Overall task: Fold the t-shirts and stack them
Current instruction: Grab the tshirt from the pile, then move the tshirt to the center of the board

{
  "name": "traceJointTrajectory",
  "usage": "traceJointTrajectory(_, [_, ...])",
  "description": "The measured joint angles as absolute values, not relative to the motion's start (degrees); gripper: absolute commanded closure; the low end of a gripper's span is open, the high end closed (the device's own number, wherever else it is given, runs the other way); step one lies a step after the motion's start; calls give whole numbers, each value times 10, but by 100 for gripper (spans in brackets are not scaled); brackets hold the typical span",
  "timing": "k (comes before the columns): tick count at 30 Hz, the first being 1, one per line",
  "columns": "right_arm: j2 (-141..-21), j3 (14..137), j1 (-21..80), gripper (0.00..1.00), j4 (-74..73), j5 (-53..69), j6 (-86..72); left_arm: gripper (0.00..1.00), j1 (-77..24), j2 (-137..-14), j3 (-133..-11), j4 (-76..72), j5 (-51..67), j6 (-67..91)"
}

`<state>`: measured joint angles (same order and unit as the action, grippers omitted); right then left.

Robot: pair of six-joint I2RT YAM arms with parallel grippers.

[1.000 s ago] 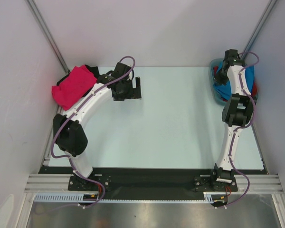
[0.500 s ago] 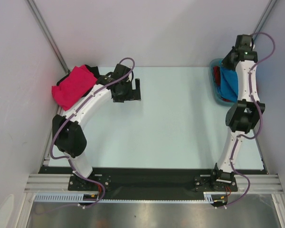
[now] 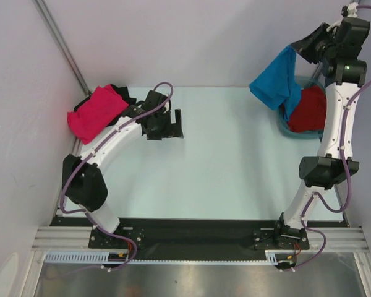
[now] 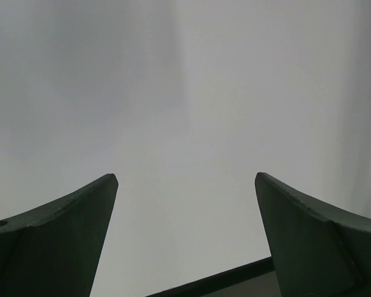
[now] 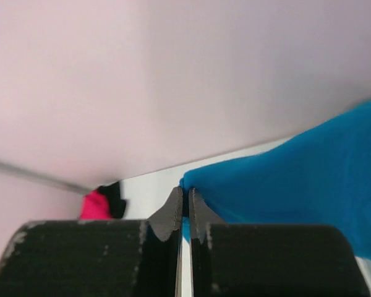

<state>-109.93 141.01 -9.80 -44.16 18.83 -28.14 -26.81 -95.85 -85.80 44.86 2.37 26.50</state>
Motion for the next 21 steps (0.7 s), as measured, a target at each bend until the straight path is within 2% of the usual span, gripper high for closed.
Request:
traceJointTrajectory(11, [-1079,1411,-81,100,-253,496,-482,0,-268,-943,-819,424,47,264])
traceJointTrajectory(21, [-1044,1394,-11,100,-13,665,-693,0,-268,-933,-819,425,3,263])
